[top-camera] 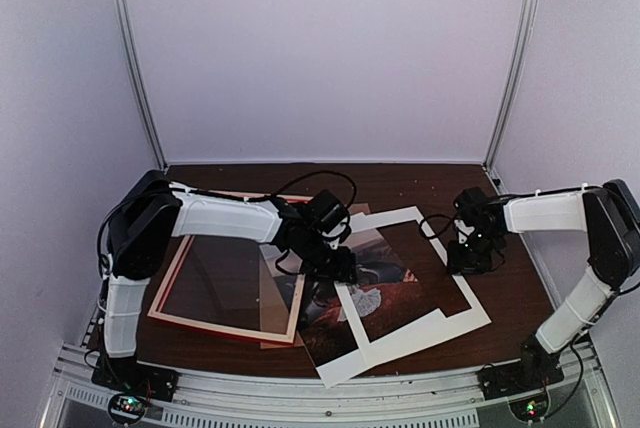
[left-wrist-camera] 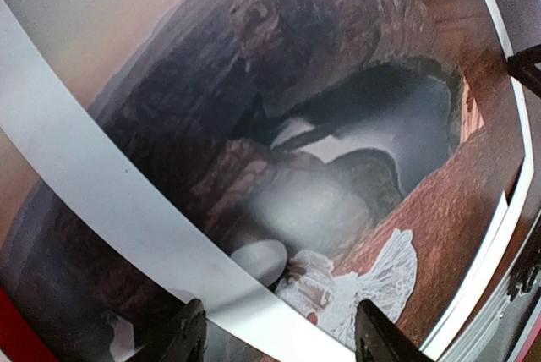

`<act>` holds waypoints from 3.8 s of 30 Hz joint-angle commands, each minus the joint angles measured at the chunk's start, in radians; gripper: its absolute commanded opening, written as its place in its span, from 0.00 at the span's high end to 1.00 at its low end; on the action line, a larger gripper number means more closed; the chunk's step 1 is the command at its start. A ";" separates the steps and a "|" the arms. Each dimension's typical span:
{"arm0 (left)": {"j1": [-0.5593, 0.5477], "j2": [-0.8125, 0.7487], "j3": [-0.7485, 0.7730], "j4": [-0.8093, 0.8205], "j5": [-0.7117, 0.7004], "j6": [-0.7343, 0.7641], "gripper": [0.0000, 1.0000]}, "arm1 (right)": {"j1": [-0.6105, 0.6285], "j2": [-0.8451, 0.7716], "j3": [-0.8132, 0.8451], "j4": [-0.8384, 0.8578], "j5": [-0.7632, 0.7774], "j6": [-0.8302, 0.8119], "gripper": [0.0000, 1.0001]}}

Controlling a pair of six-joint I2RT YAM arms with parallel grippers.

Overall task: Put the photo into the frame
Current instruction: Pick up the mat board from the photo.

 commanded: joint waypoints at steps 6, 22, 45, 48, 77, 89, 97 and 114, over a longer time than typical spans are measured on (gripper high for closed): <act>0.038 0.088 0.061 0.050 0.013 0.009 0.40 | -0.005 -0.033 -0.058 0.023 -0.058 0.029 0.64; 0.074 0.139 0.138 0.037 0.056 0.046 0.40 | -0.004 -0.056 -0.082 0.028 -0.044 0.049 0.75; 0.074 0.088 0.149 0.016 0.034 0.104 0.33 | 0.000 -0.058 0.003 -0.061 -0.005 -0.009 0.93; 0.075 0.074 0.158 -0.007 0.017 0.124 0.31 | 0.000 -0.069 0.005 -0.067 -0.005 -0.009 0.95; 0.143 0.025 0.080 0.273 0.372 -0.064 0.23 | 0.000 -0.126 0.041 -0.105 0.014 -0.011 1.00; 0.177 0.015 0.032 0.466 0.500 -0.222 0.53 | 0.000 -0.125 0.028 -0.095 0.029 -0.014 1.00; 0.191 -0.012 0.008 0.497 0.505 -0.255 0.64 | 0.000 -0.120 0.020 -0.085 0.034 -0.013 1.00; 0.195 -0.008 0.010 0.490 0.500 -0.242 0.98 | 0.000 -0.135 0.008 -0.079 0.027 -0.006 1.00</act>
